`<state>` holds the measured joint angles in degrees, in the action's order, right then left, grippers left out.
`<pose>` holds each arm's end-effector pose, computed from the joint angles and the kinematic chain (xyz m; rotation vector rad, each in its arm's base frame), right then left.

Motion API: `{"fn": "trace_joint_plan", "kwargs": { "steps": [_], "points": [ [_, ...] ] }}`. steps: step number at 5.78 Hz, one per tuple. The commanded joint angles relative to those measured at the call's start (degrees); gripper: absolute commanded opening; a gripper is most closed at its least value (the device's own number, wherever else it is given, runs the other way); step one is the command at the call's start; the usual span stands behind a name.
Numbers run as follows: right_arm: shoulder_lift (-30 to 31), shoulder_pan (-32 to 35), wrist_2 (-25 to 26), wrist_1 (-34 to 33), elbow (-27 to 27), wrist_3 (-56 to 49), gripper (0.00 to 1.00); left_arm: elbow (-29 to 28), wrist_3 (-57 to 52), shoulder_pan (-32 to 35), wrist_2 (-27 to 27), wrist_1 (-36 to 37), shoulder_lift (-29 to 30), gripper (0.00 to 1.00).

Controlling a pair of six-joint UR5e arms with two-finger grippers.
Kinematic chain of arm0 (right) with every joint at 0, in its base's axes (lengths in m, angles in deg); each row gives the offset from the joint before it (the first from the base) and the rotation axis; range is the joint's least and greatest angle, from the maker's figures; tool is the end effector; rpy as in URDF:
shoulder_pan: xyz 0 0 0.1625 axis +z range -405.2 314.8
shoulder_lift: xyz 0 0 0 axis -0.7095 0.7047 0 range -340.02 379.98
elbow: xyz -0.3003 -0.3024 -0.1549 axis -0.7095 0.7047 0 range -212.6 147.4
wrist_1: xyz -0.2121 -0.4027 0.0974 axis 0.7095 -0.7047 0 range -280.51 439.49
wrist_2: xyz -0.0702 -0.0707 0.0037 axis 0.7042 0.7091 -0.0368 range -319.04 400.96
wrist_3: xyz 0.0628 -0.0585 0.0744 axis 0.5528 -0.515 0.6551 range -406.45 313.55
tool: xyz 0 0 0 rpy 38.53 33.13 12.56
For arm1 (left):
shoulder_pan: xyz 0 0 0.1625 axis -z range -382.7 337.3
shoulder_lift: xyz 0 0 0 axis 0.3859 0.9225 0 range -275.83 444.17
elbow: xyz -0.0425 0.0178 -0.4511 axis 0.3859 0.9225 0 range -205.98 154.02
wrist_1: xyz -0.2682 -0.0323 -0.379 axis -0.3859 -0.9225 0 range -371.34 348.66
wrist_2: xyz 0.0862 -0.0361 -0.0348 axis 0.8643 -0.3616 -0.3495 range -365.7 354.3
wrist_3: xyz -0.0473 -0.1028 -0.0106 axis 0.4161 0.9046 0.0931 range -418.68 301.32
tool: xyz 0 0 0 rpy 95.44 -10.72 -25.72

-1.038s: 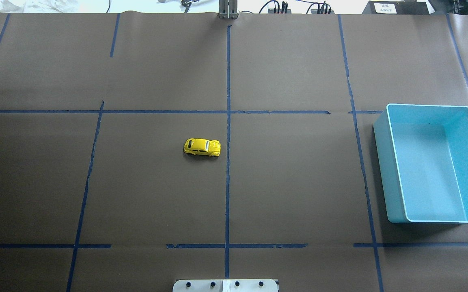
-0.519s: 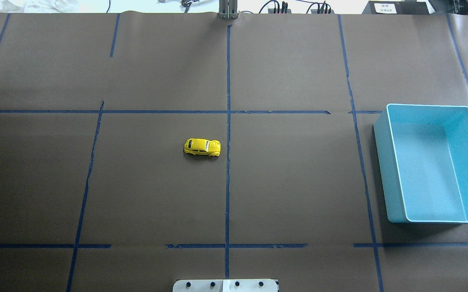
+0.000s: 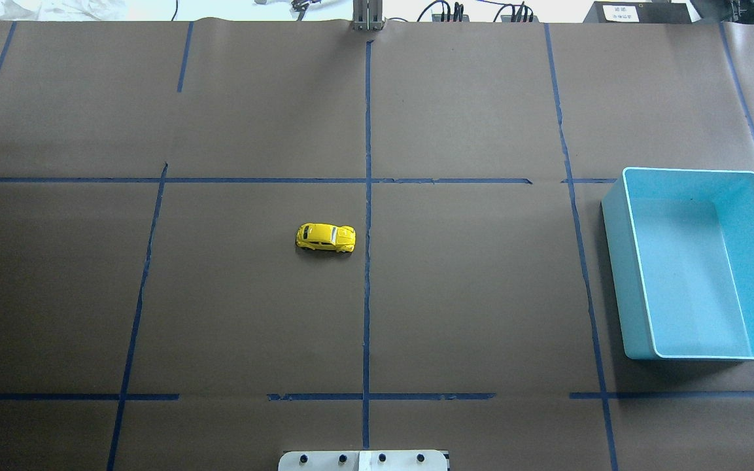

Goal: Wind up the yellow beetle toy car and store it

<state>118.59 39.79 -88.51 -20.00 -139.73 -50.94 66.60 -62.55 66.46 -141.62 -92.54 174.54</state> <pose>0.0197 -0.4748 0.6341 -0.0194 -0.6896 -0.1533 -0.0438 -0.5401 0.6820 -0.0755 0.8029 0.0366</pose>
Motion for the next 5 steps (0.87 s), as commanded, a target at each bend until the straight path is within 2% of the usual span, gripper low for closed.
{"fn": "trace_joint_plan", "kwargs": {
  "steps": [1, 2, 3, 5],
  "points": [
    [0.0, 0.0, 0.0, 0.0, 0.0, 0.0, 1.0, 0.5, 0.0, -0.39, 0.04, 9.75, 7.66, 1.0],
    [0.0, 0.0, 0.0, 0.0, 0.0, 0.0, 1.0, 0.76, 0.0, -2.31, 0.04, 16.26, 15.2, 1.0],
    [0.0, -0.09, 0.0, 0.0, 0.0, 0.0, 1.0, 0.68, 0.0, -8.86, 0.21, 19.98, 21.02, 1.0],
    [-0.09, -0.09, 0.0, 0.0, 0.0, 0.0, 1.0, 2.76, -1.04, -22.66, 11.23, 18.89, 28.52, 1.0]
  ]
}}
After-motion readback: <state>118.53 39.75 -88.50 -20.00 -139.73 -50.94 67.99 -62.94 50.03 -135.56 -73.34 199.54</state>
